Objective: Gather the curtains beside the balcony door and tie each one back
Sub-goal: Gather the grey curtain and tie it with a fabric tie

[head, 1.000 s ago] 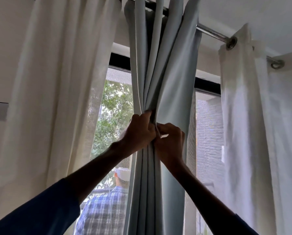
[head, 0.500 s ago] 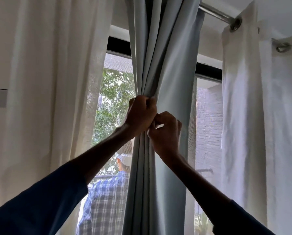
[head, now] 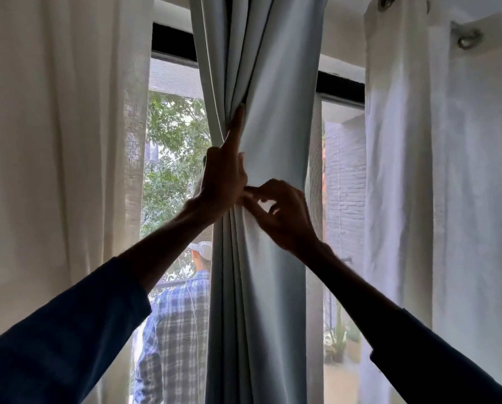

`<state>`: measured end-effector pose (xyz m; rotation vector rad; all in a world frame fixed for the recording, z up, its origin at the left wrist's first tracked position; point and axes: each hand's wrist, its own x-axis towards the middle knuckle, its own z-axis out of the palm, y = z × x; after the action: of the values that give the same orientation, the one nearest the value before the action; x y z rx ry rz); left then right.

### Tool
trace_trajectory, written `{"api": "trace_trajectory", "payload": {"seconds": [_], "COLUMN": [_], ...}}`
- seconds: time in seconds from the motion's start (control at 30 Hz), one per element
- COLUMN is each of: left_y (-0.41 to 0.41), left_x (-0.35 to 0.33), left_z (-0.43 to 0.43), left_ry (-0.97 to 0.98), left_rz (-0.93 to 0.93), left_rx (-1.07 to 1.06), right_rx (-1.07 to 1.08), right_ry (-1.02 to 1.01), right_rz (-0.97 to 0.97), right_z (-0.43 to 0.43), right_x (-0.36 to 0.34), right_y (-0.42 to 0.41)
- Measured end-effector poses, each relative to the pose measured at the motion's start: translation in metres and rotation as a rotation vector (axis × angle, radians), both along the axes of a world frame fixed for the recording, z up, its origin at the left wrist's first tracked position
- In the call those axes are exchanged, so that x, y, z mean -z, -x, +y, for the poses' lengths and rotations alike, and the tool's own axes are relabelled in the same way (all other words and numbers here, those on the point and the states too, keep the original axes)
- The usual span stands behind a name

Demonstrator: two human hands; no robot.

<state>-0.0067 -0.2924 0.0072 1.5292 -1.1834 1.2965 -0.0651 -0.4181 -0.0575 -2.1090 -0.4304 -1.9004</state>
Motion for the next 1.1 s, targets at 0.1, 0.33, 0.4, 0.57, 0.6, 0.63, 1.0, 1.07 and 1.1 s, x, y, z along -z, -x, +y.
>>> {"api": "trace_trajectory", "payload": {"seconds": [0.1, 0.33, 0.4, 0.57, 0.6, 0.63, 1.0, 1.07, 1.1], "left_y": [0.012, 0.009, 0.002, -0.009, -0.004, -0.003, 0.001, 0.003, 0.006], "left_x": [0.0, -0.004, -0.011, -0.019, -0.02, -0.02, 0.009, 0.021, 0.029], "left_z": [0.002, 0.014, 0.018, 0.029, 0.032, 0.034, 0.045, 0.045, 0.044], "left_ry": [0.035, 0.054, -0.006, -0.103, -0.128, -0.157, -0.145, -0.119, -0.119], "left_rz": [0.021, 0.405, 0.471, 0.64, 0.68, 0.705, 0.79, 0.795, 0.787], "left_rx": [0.009, 0.031, 0.053, 0.216, 0.225, 0.235, 0.392, 0.374, 0.36], "right_rx": [0.094, 0.025, -0.307, -0.672, -0.71, -0.728, -0.988, -0.951, -0.916], "right_ry": [-0.18, -0.712, -0.704, -0.667, -0.678, -0.697, -0.751, -0.77, -0.771], "right_rz": [-0.151, 0.214, 0.437, 0.671, 0.688, 0.7, 0.818, 0.801, 0.804], "right_z": [-0.025, -0.072, -0.065, -0.048, -0.044, -0.04, -0.03, -0.028, -0.027], "right_x": [-0.007, -0.035, -0.038, -0.033, -0.033, -0.033, -0.005, 0.003, 0.009], "right_y": [-0.001, -0.003, -0.002, -0.023, -0.026, -0.027, -0.027, -0.024, -0.021]}}
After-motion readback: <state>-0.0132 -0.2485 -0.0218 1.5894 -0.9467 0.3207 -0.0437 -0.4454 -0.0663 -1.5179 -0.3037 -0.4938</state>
